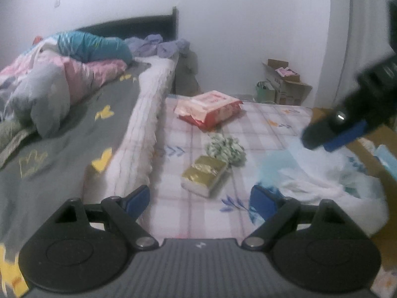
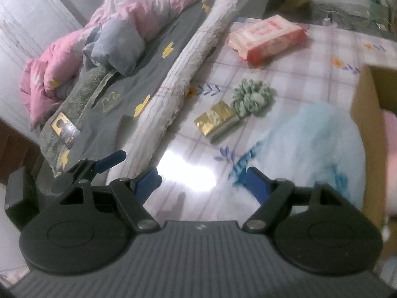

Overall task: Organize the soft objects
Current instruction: 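Move the right gripper back from the box to the pile, then grasp the green scrunchie with the right gripper while the left gripper grasps the gold tissue pack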

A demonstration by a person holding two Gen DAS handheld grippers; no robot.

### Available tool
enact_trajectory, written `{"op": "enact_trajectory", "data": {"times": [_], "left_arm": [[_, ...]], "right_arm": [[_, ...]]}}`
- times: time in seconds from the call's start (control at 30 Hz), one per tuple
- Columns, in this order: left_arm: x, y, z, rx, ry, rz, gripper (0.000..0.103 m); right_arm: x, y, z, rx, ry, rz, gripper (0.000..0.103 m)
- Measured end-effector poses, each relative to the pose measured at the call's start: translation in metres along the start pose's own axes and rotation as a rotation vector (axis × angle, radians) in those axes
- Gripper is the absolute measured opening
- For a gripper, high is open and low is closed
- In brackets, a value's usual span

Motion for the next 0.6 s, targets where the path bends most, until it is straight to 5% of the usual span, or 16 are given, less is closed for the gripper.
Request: {"op": "enact_trajectory", "data": {"times": [0.33, 0.6], "left_arm": [[0.097, 0.016, -0.021, 0.156, -0.074, -0.003, 0.089], [0.153, 0.017, -0.015, 0.182, -0.163, -0.012, 0.087]], "right_arm": [[0.1, 0.061, -0.089, 0.018, -0.152, -0.002, 0.079], [0.186, 0.121, -0.105, 0.045, -0.271, 0.04, 0.08]]}}
Point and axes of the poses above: each gripper's, at about its wrist camera, not at the fingertips, and x roughly the way its jaws point, y to its right, z to its underside, the point moved 9 cm from there along x, roughly the way its jaws point, and after that the axes turned 14 degrees about -x, right-handed, at the moved point
